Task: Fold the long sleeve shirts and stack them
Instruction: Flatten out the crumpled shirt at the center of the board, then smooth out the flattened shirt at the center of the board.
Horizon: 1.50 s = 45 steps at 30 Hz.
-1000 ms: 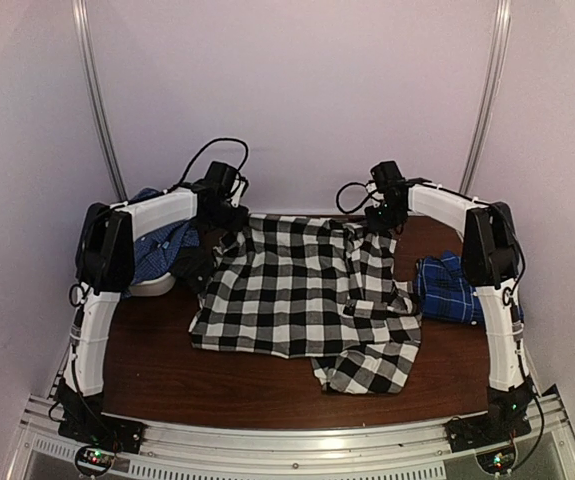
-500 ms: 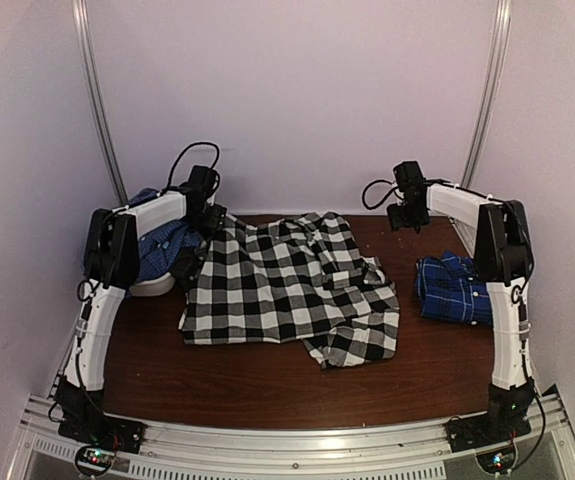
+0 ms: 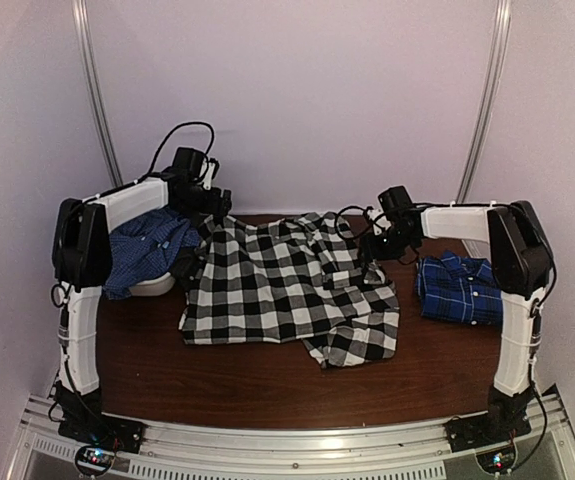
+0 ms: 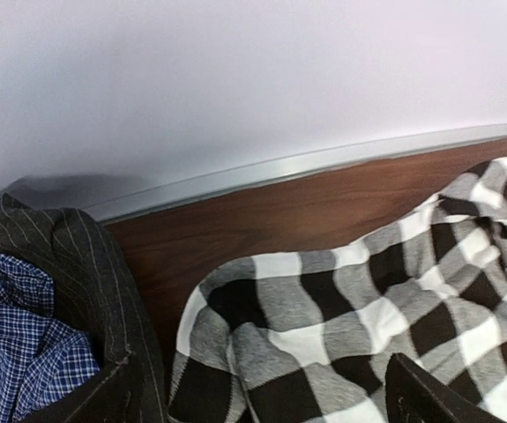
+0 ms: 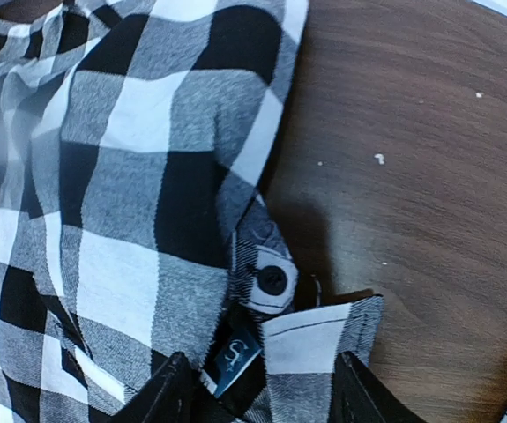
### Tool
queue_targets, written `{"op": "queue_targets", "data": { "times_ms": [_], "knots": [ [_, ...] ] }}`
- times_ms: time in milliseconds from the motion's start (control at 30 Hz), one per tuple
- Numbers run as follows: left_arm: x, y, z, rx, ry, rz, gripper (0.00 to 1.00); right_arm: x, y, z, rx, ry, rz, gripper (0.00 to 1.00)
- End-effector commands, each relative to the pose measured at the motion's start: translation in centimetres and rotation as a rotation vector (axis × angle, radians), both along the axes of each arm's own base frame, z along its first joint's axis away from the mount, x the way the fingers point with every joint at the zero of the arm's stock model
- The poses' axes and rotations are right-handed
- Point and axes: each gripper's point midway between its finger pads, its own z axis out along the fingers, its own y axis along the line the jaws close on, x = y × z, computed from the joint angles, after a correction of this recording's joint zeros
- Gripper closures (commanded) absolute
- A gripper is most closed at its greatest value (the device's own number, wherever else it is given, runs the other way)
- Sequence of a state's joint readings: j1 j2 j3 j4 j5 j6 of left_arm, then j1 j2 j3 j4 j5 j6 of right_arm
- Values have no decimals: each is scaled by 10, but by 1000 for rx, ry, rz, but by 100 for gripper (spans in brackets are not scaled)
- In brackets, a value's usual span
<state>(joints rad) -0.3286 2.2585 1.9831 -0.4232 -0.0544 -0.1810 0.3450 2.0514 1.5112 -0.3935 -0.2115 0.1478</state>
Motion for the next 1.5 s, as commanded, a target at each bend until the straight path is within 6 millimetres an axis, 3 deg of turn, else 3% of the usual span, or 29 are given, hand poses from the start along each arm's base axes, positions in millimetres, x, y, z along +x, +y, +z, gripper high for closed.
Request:
{"op": "queue_targets", "data": {
  "times_ms": [0, 133, 300, 467, 567, 733, 900, 1067, 1300, 1467],
  "knots": [
    [-20, -33, 64, -207, -92, -111, 2, 0, -3, -22, -53, 18, -23, 48],
    [-47, -51, 78, -228, -97, -173, 2, -6, -20, -39, -182, 29, -75, 58],
    [-89, -78, 72, -263, -67, -261, 2, -19, -50, -49, -297, 37, -172, 69],
    [-128, -93, 47, -250, 1, -304, 2, -48, -83, -54, -387, 62, -266, 77],
    [-150, -100, 29, -236, 48, -328, 2, -78, -106, -53, -437, 82, -333, 80],
    [-189, -94, -19, -179, 168, -305, 2, -119, -136, -27, -464, 46, -432, 81],
    [-222, -87, -68, -123, 264, -311, 3, -128, -130, -10, -379, 5, -414, 70],
    [-249, -87, -97, -96, 325, -329, 10, -124, -119, 11, -318, -24, -373, 52],
    [-296, -71, -132, -24, 437, -292, 22, -114, -76, 37, -105, -82, -230, 49],
    [-332, -56, -149, 20, 487, -254, 25, -99, -26, 36, 53, -93, -93, 51]
  ]
}}
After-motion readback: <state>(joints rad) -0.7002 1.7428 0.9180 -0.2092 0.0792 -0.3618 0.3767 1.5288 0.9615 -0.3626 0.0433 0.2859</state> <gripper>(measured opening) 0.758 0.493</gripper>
